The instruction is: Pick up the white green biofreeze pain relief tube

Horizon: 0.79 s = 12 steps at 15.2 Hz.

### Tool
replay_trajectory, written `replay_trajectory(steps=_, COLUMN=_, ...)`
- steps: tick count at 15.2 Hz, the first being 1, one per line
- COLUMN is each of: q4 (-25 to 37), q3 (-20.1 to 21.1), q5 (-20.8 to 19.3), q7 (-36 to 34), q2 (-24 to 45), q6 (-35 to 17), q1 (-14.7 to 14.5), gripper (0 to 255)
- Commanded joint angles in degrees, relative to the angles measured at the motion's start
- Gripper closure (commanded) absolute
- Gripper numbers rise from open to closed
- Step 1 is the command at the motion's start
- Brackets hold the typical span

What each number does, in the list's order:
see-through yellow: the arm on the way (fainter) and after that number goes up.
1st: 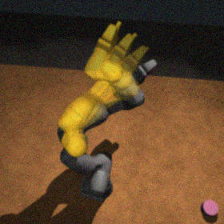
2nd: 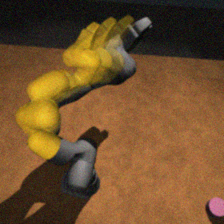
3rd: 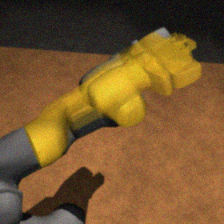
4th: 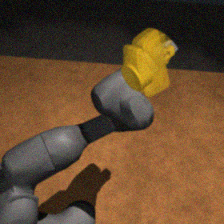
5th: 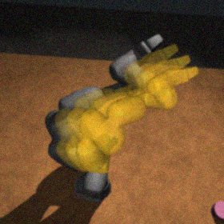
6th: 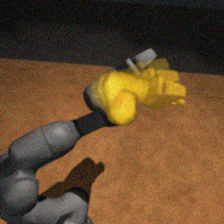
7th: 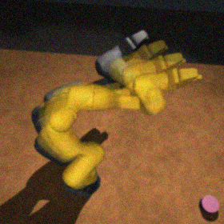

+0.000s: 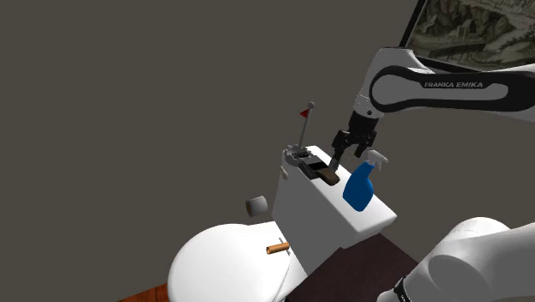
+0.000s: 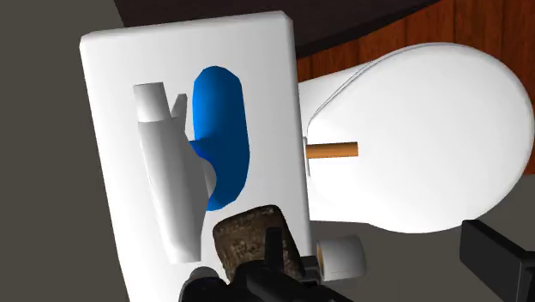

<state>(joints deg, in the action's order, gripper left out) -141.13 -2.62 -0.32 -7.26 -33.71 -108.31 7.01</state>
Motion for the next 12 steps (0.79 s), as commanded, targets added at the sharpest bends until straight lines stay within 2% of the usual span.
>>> replay_trajectory(steps=1, q4=-0.3, q3=0.0, q5=-1.1, q7=-2.0, q2=2.2, q6=-4.5, q1=1.4, gripper=0)
replay_trajectory(steps=12, q4=4.8, q3=-0.9, q5=-8.5, q7=-14.4, q2=17.5, q6=-24.5, q1=9.5, gripper=0)
